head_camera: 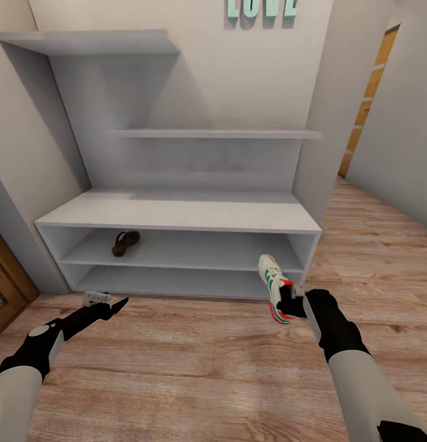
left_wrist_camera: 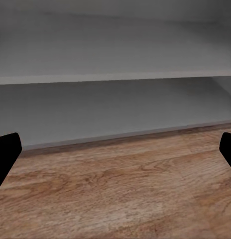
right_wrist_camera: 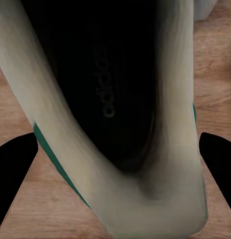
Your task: Pick up the two gym shoes and the two sandals from the corridor floor and place them onto the hallstand (shoe rack) in the corridor, making sure they are on the rack and not on the floor. Arrange them so the two gym shoes are next to each other and the two sandals are next to each other.
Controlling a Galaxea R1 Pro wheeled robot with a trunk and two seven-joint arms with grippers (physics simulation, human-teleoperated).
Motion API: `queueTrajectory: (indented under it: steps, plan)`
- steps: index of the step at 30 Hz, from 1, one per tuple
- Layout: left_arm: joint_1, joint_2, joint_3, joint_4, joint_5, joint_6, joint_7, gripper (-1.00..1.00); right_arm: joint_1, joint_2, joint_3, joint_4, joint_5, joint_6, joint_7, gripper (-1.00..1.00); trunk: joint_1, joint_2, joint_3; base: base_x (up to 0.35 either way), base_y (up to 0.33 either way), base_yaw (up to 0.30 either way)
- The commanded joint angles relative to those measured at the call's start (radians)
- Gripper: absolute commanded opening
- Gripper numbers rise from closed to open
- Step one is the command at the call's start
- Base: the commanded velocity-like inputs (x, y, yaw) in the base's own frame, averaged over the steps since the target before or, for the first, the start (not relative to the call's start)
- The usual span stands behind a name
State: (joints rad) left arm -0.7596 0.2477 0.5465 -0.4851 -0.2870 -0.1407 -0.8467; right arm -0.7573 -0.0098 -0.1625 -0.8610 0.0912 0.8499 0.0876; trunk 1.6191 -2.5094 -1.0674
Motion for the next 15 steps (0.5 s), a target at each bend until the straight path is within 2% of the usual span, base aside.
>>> queueTrajectory:
  steps: [1, 5, 15]
  plan:
    - [-0.001, -0.001, 0.007, 0.0, -0.011, -0.008, -0.005, 1.0, 0.0, 0.0, -0.002, -0.001, 0.01, -0.025, 0.009, -1.0, 0.0, 0.0, -0.001, 0.0, 0.0, 0.0]
    - [-0.001, -0.001, 0.007, 0.0, -0.011, -0.008, -0.005, 1.0, -0.001, 0.001, -0.002, 0.0, 0.01, -0.065, 0.009, -1.0, 0.0, 0.0, -0.001, 0.0, 0.0, 0.0]
    - [-0.001, -0.001, 0.007, 0.003, -0.011, -0.008, -0.005, 1.0, 0.0, -0.001, -0.002, 0.003, 0.01, -0.075, 0.009, -1.0, 0.0, 0.0, -0.001, 0.0, 0.0, 0.0]
